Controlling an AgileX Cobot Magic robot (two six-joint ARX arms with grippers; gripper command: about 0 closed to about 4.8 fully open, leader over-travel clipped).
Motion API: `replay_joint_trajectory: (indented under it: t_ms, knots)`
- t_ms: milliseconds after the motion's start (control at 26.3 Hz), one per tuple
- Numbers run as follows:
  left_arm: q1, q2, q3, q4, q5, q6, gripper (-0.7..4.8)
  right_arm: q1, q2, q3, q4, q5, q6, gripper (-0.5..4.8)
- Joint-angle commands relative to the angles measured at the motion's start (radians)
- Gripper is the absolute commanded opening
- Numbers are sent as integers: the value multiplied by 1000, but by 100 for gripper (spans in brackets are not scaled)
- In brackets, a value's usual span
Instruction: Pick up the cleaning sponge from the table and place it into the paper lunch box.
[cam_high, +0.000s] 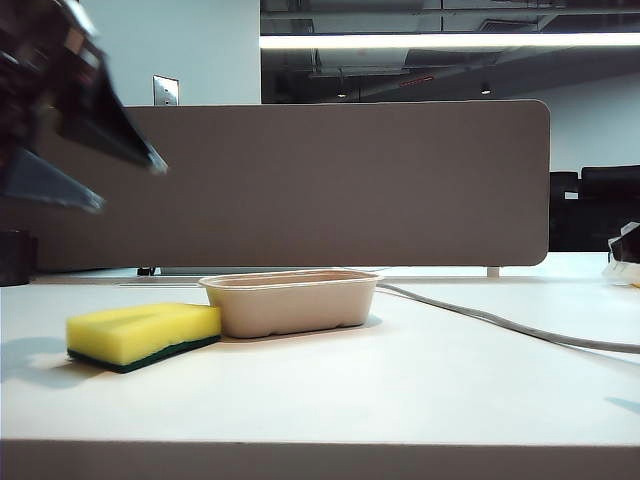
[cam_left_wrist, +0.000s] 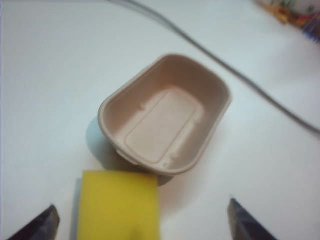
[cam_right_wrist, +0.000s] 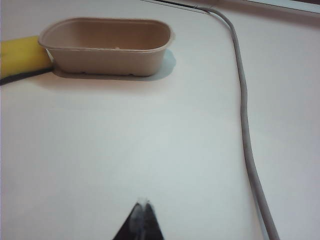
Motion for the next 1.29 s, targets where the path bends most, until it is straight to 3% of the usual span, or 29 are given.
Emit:
replay_joint_trajectory:
  t_ms: [38, 152, 647, 685, 723, 799, 1066, 1294]
  knots:
    - [-22, 132, 48, -40, 5, 136, 479, 0, 0, 1, 14, 4, 0, -5]
    - [-35, 215, 60, -65, -31, 179, 479, 0, 0, 1, 15, 3, 0, -5]
    - [-97, 401, 60, -25, -118, 179, 479, 0, 8, 1, 15, 8, 0, -5]
    - [-97, 401, 60, -26, -118, 178, 440, 0, 8, 1, 15, 7, 0, -5]
    - [-97, 401, 60, -35, -111, 174, 195, 0, 8, 1, 14, 8, 0, -5]
    - [-97, 401, 60, -66, -44, 175, -8, 0, 8, 1, 14, 7, 0, -5]
    - [-97, 353, 60, -214, -48, 172, -6, 0, 8, 1, 14, 7, 0, -5]
    - [-97, 181, 60, -318, -66, 187, -6, 0, 8, 1, 14, 8, 0, -5]
